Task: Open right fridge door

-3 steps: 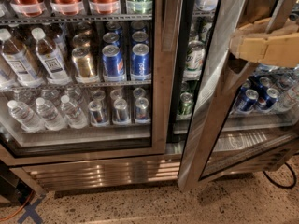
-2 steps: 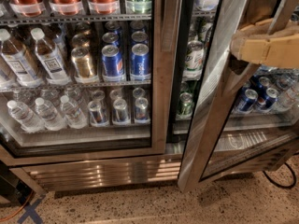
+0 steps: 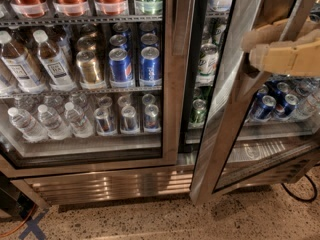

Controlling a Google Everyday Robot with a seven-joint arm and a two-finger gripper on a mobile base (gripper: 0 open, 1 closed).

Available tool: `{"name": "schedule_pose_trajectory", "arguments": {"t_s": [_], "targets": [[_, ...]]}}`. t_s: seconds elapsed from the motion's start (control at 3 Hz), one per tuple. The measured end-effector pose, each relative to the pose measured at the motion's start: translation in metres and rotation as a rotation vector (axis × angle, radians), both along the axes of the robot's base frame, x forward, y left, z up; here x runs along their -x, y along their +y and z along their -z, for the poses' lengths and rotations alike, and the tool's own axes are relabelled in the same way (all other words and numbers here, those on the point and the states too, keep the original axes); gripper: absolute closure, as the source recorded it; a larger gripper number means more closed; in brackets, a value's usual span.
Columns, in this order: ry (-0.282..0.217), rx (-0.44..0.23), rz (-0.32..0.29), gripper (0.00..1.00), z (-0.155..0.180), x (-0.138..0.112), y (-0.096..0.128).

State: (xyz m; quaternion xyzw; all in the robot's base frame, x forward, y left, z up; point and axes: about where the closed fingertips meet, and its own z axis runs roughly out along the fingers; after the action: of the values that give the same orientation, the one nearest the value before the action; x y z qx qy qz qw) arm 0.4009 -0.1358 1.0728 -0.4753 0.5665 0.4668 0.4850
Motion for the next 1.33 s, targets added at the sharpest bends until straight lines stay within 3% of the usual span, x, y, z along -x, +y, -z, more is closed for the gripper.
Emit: {"name": "schedule_pose_trajectory", "arguments": {"t_s": [0.33,1.33], "targets": [[0.0,0.0,0.0,0.0,0.0,0.0,0.0],[0.008,0.02,0.033,0.0,0.001,0.0085,0.0079]]}}
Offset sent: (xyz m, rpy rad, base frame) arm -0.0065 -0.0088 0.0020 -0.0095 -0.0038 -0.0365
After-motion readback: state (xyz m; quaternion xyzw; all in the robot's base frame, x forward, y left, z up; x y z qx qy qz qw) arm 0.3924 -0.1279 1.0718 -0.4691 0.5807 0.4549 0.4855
